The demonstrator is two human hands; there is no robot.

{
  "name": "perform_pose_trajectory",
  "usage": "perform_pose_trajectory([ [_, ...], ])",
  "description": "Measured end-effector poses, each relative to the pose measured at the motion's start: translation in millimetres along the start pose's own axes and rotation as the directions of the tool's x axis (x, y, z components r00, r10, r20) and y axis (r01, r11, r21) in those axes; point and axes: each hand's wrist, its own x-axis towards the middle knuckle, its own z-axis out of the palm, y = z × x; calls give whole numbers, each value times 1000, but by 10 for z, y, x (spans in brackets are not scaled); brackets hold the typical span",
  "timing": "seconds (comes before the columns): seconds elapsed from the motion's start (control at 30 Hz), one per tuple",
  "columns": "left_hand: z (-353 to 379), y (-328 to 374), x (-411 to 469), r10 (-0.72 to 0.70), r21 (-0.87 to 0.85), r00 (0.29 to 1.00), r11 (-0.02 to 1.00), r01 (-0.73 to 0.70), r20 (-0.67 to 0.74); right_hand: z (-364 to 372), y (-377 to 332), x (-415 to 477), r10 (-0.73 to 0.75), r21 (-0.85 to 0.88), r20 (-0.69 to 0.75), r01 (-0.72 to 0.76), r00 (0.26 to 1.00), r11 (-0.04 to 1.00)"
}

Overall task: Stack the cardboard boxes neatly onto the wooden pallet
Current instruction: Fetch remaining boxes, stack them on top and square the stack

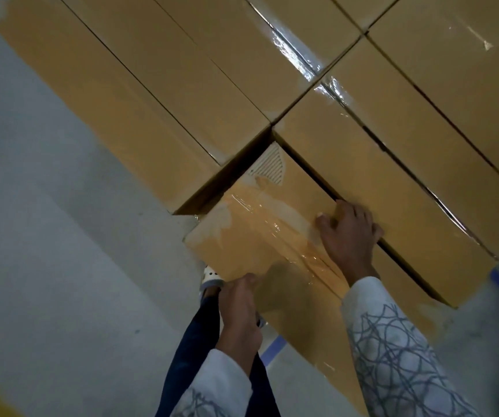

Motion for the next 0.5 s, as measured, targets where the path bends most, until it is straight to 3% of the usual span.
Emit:
perform_pose_trajectory([
  [0.23, -51, 120, 16, 55, -41, 998, 998, -54, 16, -1, -168, 9, 66, 31, -65, -64, 996, 997],
  [0.37, -6, 240, -10, -25, -143, 998, 989, 32, 49, 17, -315, -31, 25, 44, -122, -20, 992, 999],
  [0.5, 4, 286, -49, -58, -239, 997, 968, 70, 60, 192, -469, -333, 141, 240, -77, -119, 987, 963],
])
